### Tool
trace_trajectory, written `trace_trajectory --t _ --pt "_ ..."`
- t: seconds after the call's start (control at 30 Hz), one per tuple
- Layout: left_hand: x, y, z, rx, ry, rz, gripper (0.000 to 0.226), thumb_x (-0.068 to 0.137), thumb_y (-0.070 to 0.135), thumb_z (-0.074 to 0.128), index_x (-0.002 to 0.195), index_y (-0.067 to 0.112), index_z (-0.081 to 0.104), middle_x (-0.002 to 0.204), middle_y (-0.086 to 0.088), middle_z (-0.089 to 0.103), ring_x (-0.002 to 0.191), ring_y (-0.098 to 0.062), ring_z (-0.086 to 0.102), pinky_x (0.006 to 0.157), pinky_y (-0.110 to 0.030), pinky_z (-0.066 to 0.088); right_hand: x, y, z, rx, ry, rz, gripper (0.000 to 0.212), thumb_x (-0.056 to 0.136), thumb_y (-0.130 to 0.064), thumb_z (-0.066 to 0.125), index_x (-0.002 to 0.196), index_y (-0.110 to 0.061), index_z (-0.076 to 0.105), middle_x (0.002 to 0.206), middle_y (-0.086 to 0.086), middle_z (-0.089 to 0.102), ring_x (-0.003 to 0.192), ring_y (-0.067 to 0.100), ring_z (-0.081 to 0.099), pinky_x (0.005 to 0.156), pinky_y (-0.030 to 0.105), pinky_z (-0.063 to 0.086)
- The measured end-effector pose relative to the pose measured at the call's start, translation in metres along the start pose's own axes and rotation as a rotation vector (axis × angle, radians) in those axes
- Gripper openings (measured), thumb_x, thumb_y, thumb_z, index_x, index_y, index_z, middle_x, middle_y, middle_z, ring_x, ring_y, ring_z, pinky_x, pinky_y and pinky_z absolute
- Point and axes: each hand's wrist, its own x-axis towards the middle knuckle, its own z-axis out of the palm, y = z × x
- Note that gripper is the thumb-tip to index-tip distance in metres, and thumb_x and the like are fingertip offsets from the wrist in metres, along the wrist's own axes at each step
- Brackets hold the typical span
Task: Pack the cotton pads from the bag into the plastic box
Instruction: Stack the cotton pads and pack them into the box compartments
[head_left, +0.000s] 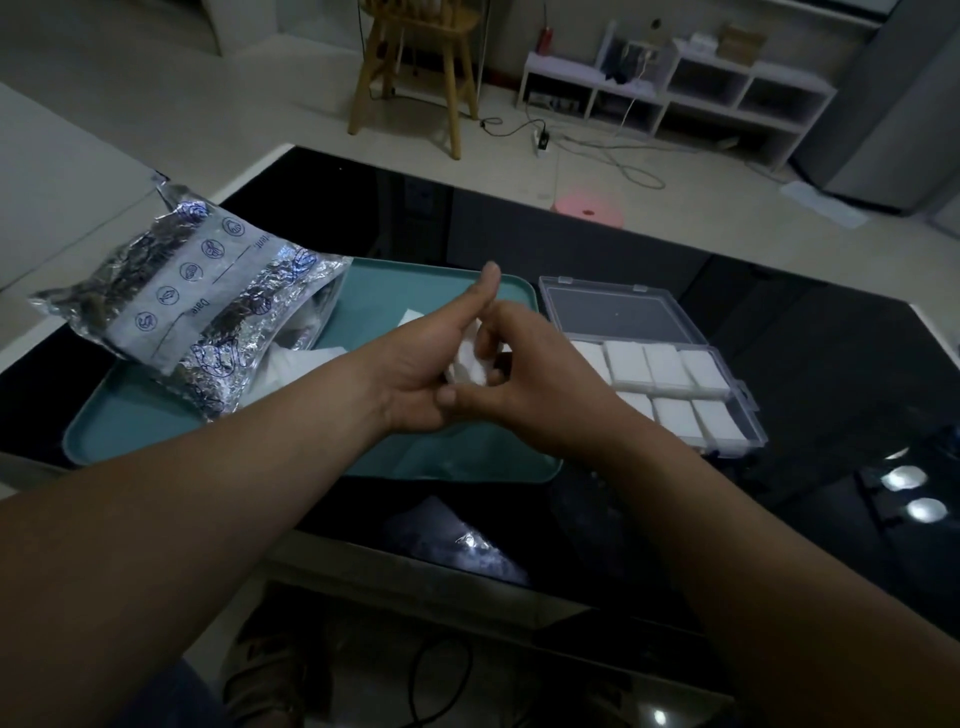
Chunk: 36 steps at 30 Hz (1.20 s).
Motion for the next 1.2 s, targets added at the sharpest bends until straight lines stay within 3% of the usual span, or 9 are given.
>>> trace_trajectory --t 0.13,0.27,0.4,0.5,0.67,0.87,1.0,1.1,1.2 --pt "-0.003 -0.001 -0.001 -0.069 0.028 0.005 0.047 0.098 0.059 0.052 0.101 0.016 0.069 0.102 -0.003 0.067 0.097 -0.017 0.066 0.090 -0.037 0.059 0.000 0.005 -0.005 0.068 0.096 0.050 0.049 0.078 -0.055 0.081 0.094 -0.020 0.050 0.097 0.000 0.060 0.087 0.023 0.063 0.075 0.051 0.054" --pt "-0.003 -0.004 0.003 -0.052 0.049 0.024 0.043 0.104 0.052 0.045 0.100 0.021 0.075 0.100 -0.001 0.069 0.090 -0.013 0.063 0.077 -0.026 0.058 -0.001 0.008 -0.004 0.057 0.085 0.000 0.049 0.077 -0.057 0.080 0.095 -0.021 0.051 0.102 -0.005 0.059 0.089 0.020 0.061 0.078 0.049 0.056" --pt "-0.004 -0.003 0.003 -0.074 0.039 -0.003 0.055 0.103 0.059 0.037 0.097 0.018 0.073 0.096 -0.006 0.072 0.085 -0.018 0.072 0.071 -0.031 0.061 0.000 0.010 -0.006 0.131 0.014 0.022 0.048 0.076 -0.038 0.089 0.095 -0.020 0.049 0.110 -0.006 0.063 0.088 0.020 0.067 0.076 0.046 0.058" --pt "-0.004 -0.005 0.001 -0.042 0.057 -0.015 0.057 0.099 0.065 0.039 0.095 0.020 0.074 0.098 -0.006 0.068 0.091 -0.019 0.065 0.074 -0.032 0.060 0.000 0.010 -0.005 0.143 -0.028 0.020 0.051 0.073 -0.043 0.090 0.092 -0.026 0.046 0.112 -0.003 0.064 0.088 0.022 0.066 0.075 0.049 0.058" --pt "-0.002 -0.004 0.000 -0.074 0.078 -0.003 0.055 0.099 0.066 0.040 0.117 0.019 0.061 0.098 -0.005 0.066 0.091 -0.021 0.064 0.066 -0.029 0.060 0.000 0.011 -0.006 0.156 -0.053 0.000 0.048 0.073 -0.038 0.089 0.091 -0.027 0.046 0.108 0.000 0.061 0.083 0.026 0.066 0.072 0.051 0.058" --pt "-0.007 -0.005 0.006 -0.073 0.073 -0.007 0.054 0.099 0.064 0.039 0.095 0.015 0.061 0.079 -0.003 0.068 0.067 -0.018 0.071 0.048 -0.024 0.054 0.000 0.016 0.001 0.117 -0.063 -0.019 0.047 0.072 -0.035 0.089 0.090 -0.030 0.045 0.099 0.000 0.058 0.081 0.027 0.067 0.071 0.052 0.058" --pt "-0.005 -0.006 0.004 -0.041 0.097 -0.036 0.060 0.095 0.071 0.040 0.098 0.017 0.065 0.087 -0.003 0.064 0.081 -0.019 0.069 0.068 -0.029 0.058 0.000 0.013 0.002 0.040 -0.042 -0.080 0.051 0.069 -0.049 0.086 0.092 -0.029 0.045 0.096 -0.005 0.055 0.086 0.022 0.059 0.074 0.050 0.056" --pt "-0.005 -0.007 0.004 -0.013 0.112 -0.071 0.073 0.095 0.075 0.034 0.082 0.016 0.075 0.079 -0.003 0.068 0.075 -0.019 0.068 0.069 -0.029 0.055 -0.002 0.011 0.003 -0.008 -0.039 -0.100 0.048 0.070 -0.049 0.082 0.093 -0.031 0.044 0.095 -0.007 0.055 0.087 0.020 0.057 0.075 0.049 0.054" --pt "-0.007 -0.007 0.004 -0.007 0.135 -0.069 0.068 0.095 0.074 0.036 0.090 0.016 0.070 0.083 -0.005 0.067 0.079 -0.020 0.068 0.078 -0.032 0.053 -0.004 0.010 0.003 -0.026 -0.057 -0.075 0.049 0.073 -0.046 0.084 0.094 -0.030 0.044 0.095 -0.008 0.054 0.084 0.019 0.056 0.072 0.044 0.054"
